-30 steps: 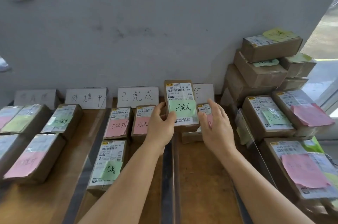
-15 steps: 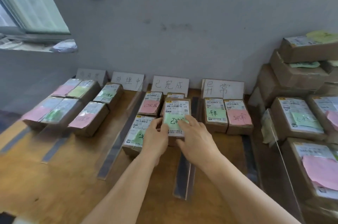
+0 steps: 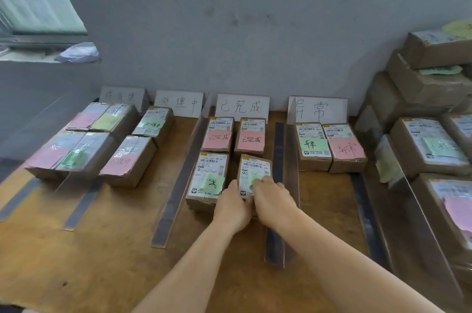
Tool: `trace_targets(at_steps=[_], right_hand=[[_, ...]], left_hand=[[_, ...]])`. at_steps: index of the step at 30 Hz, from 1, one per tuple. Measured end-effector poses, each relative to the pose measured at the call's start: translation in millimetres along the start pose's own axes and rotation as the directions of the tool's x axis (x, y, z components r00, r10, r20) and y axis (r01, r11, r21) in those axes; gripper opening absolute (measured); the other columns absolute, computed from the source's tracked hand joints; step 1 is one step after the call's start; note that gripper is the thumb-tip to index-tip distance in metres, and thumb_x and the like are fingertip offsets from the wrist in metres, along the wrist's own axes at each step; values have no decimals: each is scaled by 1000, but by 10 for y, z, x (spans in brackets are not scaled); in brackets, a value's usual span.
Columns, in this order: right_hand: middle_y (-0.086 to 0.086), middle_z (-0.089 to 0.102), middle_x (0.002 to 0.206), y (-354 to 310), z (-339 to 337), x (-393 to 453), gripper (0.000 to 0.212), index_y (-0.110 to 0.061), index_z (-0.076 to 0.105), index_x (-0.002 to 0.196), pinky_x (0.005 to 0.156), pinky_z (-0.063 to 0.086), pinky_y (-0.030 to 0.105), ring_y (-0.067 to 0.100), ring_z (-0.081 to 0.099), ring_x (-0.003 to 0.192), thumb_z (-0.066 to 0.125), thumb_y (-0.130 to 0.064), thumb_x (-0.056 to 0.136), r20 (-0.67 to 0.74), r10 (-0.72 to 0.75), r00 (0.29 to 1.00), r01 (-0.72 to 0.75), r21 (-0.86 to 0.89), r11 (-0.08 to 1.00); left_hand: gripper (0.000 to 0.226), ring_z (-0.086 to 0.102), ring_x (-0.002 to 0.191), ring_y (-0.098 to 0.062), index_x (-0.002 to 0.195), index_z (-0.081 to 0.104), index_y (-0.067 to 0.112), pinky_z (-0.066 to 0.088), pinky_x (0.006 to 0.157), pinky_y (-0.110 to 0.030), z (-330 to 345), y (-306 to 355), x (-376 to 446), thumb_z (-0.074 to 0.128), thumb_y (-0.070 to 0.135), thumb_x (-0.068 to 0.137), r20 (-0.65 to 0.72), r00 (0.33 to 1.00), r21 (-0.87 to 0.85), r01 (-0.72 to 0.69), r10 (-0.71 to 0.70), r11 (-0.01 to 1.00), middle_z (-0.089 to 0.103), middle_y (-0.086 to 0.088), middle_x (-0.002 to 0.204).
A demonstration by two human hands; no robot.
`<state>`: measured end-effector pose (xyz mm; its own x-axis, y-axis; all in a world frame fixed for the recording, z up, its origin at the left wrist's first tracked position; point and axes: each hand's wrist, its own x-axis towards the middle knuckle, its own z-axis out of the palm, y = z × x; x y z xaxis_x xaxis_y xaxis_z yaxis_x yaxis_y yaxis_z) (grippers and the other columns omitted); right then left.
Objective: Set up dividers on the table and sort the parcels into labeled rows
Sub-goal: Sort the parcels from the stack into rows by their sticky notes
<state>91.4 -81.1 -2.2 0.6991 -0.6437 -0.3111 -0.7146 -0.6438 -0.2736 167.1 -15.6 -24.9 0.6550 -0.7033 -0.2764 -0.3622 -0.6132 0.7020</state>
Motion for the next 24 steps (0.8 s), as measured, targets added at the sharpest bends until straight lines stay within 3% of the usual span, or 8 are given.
trace_targets(at_steps=[5,8,11,14,19,24], right_hand=[[11,37,133,-93,113,174,36,-12,43,130,77,41,36,33,48,109,48,-15,94,13,61,998,-60,-21,998],[9,39,131,-123,138,287,32,-13,45,128,82,43,39,33,48,109,41,-18,97,-17,80,997,-80,17,997],[8,43,130,-144,184,358,37,-16,41,134,80,41,37,30,48,108,40,-21,97,-22,101,995,-99,69,993],[6,42,132,-135,194,354,45,-15,38,136,79,42,36,28,44,111,48,-14,92,-33,100,994,-98,62,993],[5,43,131,-104,168,305,45,-17,47,130,96,44,40,27,41,119,56,-11,87,-69,8,998,-13,-66,998],[6,48,130,-122,164,267,43,-15,49,128,100,41,38,25,43,122,59,-11,86,-74,-1,997,-6,-104,995]], left_hand=[[50,55,111,-27,135,37,13,46,89,-36,1,-90,136,57,14,90,127,987,318,-130,94,939,52,-9,124],[58,41,122,-26,141,31,12,41,95,-34,0,-112,203,58,12,90,82,978,500,-208,193,840,37,-8,135],[68,17,139,-27,148,18,13,24,111,-35,-34,-148,298,56,15,92,71,942,619,-299,327,726,16,-7,153],[76,1,145,-27,152,9,19,8,117,-39,-92,-218,383,56,14,92,141,922,662,-360,362,658,-1,-2,160],[50,12,142,-25,137,43,17,14,114,-40,-188,-275,453,58,23,90,161,889,701,-409,428,585,29,-2,151],[47,21,139,-25,132,48,13,15,114,-40,-228,-272,446,59,31,90,188,873,744,-426,451,515,45,-3,139]])
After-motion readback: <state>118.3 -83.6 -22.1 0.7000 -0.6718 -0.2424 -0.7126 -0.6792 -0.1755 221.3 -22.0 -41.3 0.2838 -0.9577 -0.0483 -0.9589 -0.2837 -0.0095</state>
